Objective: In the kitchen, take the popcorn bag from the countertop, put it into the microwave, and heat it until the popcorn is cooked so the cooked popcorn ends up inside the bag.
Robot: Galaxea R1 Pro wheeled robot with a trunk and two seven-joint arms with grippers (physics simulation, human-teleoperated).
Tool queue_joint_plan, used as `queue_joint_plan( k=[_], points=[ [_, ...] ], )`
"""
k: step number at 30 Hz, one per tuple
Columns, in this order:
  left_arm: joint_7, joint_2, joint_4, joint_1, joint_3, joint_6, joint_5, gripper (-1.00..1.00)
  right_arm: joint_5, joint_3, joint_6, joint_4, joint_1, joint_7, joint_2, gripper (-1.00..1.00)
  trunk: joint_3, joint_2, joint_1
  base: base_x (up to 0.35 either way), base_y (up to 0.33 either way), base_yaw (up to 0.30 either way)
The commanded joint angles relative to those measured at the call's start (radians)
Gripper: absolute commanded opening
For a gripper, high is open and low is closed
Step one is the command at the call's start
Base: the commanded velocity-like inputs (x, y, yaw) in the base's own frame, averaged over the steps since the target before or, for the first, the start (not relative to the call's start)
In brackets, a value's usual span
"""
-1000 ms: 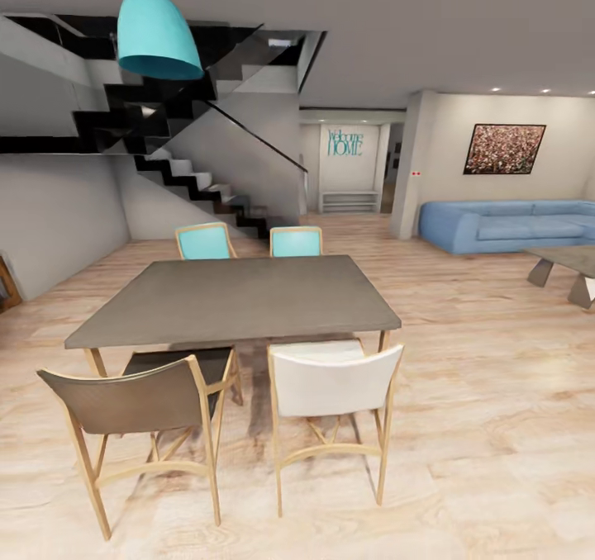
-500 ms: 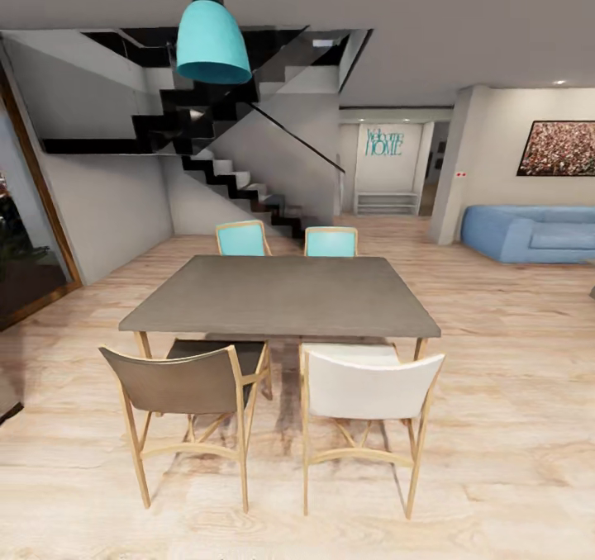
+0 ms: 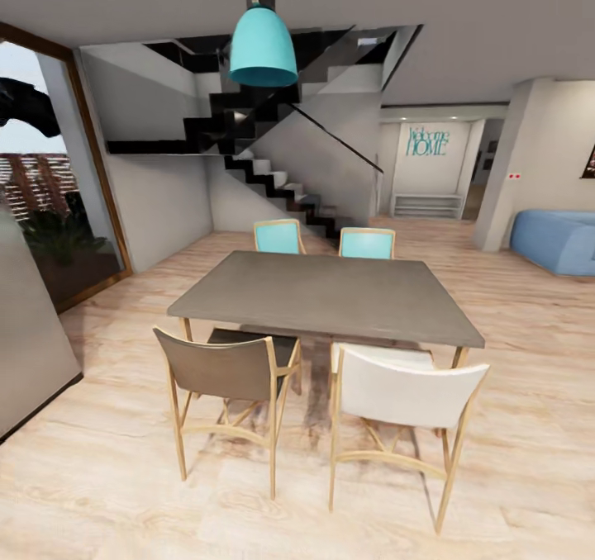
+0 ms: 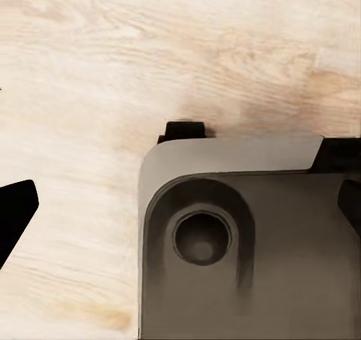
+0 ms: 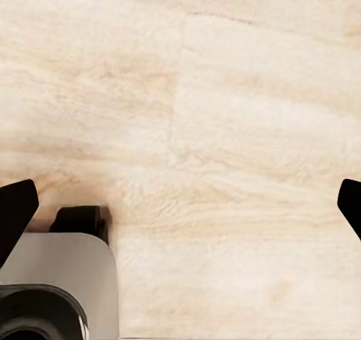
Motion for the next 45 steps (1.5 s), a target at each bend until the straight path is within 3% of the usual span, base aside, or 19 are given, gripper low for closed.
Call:
queue_joint_plan(
  k=[1,9,45],
  points=[
    [-0.001,-0.002,0.002,0.000,0.002,-0.023,0.001,1.00,0.000,0.001,-0.003,0.001,0.000,-0.002,0.000,1.00,-0.001,-0.001,-0.001,-0.333,0.000,0.284],
    [-0.001,-0.004,0.002,-0.001,-0.001,-0.033,0.001,1.00,0.001,0.004,-0.004,0.001,0.000,-0.002,0.027,1.00,-0.001,-0.001,-0.001,-0.159,0.000,0.284],
    [0.004,-0.013,0.003,-0.003,-0.001,-0.028,0.003,1.00,0.004,0.006,-0.004,0.002,0.000,-0.002,0.038,1.00,-0.003,-0.001,-0.001,0.000,0.000,0.284]
  ],
)
